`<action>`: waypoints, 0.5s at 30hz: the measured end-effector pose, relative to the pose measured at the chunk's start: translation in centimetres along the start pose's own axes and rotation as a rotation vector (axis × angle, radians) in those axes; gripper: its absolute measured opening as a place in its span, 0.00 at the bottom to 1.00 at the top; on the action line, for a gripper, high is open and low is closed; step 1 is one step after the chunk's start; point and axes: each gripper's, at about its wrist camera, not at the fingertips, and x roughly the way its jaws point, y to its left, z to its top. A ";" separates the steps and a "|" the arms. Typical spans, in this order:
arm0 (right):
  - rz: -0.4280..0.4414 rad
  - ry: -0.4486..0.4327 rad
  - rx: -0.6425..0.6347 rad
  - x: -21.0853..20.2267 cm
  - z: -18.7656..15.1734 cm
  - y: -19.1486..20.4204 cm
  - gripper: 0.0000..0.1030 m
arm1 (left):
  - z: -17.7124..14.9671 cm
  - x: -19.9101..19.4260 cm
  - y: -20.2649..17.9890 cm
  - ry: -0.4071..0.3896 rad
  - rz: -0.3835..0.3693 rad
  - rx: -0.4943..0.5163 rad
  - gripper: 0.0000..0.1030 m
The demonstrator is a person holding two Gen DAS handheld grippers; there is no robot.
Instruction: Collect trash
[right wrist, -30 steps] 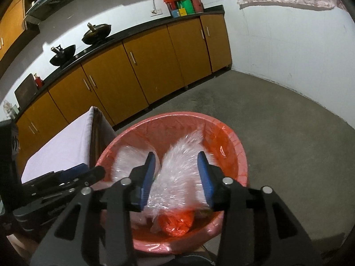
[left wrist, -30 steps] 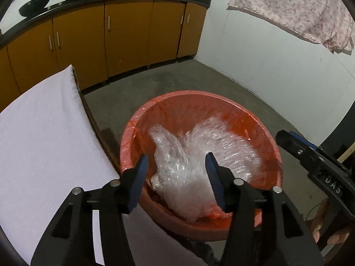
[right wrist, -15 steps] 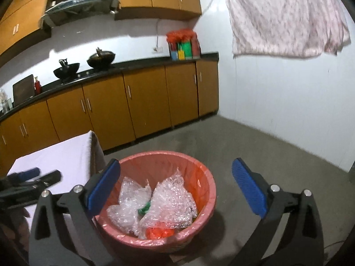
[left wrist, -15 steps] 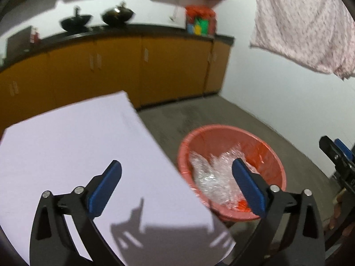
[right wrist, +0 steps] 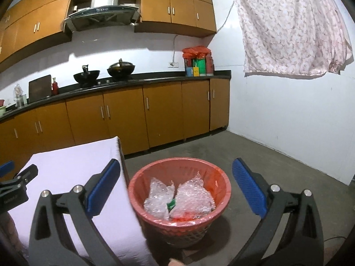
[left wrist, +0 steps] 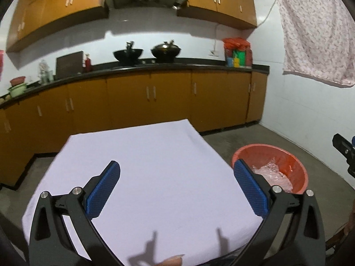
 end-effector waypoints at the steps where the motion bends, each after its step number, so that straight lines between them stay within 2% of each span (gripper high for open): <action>1: 0.005 0.001 -0.002 -0.4 -0.1 0.3 0.96 | -0.1 -0.5 0.2 -0.010 0.013 -0.001 0.98; 15: 0.049 -0.026 -0.048 -4.4 -1.0 2.7 0.96 | -1.6 -4.0 1.7 -0.038 0.057 -0.035 0.98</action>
